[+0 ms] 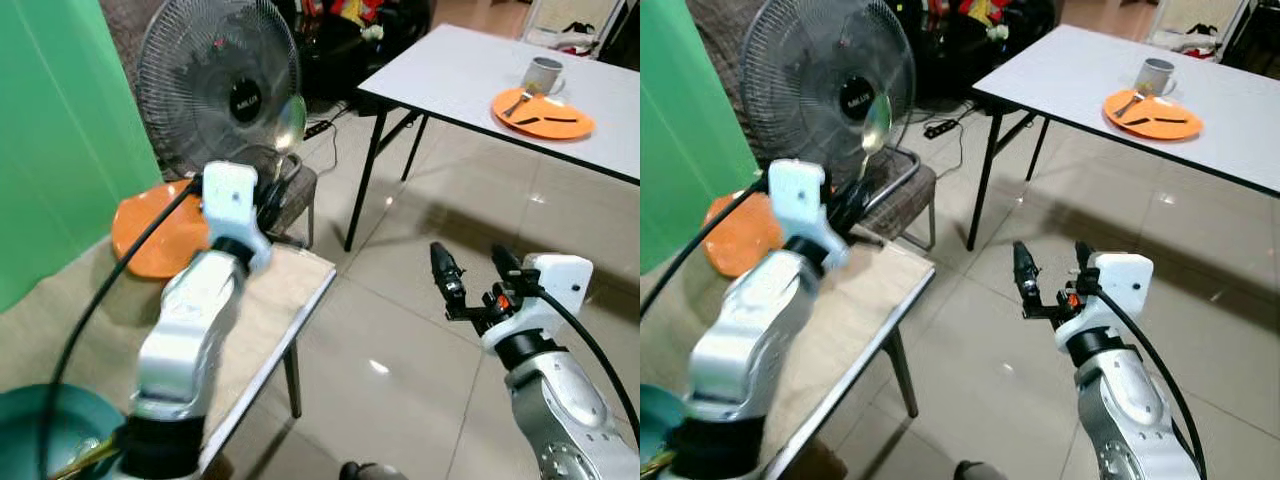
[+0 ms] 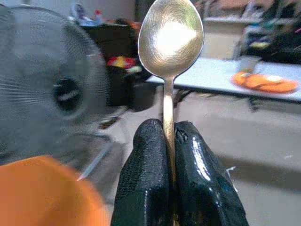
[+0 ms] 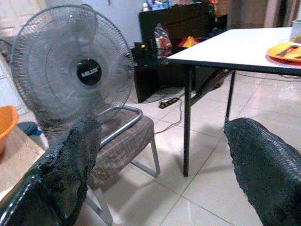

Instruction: Setting the table

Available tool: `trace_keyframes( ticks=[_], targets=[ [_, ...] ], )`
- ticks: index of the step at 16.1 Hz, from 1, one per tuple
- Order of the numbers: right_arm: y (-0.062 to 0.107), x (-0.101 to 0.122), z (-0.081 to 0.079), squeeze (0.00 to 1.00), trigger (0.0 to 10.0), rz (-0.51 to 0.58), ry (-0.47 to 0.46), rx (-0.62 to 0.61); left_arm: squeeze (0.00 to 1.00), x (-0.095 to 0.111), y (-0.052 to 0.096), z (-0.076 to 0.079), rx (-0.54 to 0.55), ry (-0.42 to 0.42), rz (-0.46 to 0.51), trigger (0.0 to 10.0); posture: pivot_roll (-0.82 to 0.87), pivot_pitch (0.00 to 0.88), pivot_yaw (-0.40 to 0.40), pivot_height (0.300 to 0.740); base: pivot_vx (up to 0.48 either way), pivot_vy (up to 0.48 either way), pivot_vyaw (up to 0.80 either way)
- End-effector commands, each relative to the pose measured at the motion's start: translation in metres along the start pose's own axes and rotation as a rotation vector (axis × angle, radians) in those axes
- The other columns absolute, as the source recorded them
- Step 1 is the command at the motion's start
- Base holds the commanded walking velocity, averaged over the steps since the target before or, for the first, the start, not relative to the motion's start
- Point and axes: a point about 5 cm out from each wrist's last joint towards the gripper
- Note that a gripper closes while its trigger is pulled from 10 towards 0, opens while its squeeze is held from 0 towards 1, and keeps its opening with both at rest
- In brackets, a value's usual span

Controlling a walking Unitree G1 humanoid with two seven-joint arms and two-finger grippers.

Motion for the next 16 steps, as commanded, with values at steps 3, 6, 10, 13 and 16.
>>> trace_keyframes(
  ticks=[3,6,10,13,16],
  targets=[
    [0.003,-0.004,0.006,0.0,10.0,-0.026,0.022,-0.039,0.0,0.0,0.01,-0.007,0.014,-0.087,-0.002,10.0,-0.03,0.0,-0.006,0.74,0.0,0.0,-0.53],
    [0.008,-0.011,0.009,0.0,10.0,-0.062,0.024,-0.067,0.0,-0.001,0.01,-0.008,0.03,-0.107,0.003,10.0,-0.03,0.0,0.004,0.74,0.0,0.0,-0.8],
    [0.009,-0.007,0.01,0.0,10.0,-0.038,0.016,-0.082,0.0,0.003,0.008,0.001,-0.024,-0.132,0.035,10.0,-0.03,0.0,0.016,0.74,0.0,0.0,-0.8],
    [0.009,-0.004,0.006,0.0,10.0,-0.014,0.026,-0.058,0.0,0.007,0.006,0.003,-0.055,-0.106,0.057,10.0,-0.03,0.0,0.017,0.74,0.0,0.0,-0.72],
    [0.009,-0.004,0.003,0.0,10.0,-0.006,0.037,-0.046,0.0,0.007,0.006,0.004,-0.061,-0.11,0.058,10.0,-0.03,0.0,0.017,0.74,0.0,0.0,-0.19]
  ],
)
Point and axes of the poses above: a point about 5 cm out from each wrist's last joint towards the gripper, its own y axis pointing back from the gripper into the wrist, its own x axis along the axis of the wrist's last joint, z = x × y, and after that the axes turned 8 degrees about y, right-handed
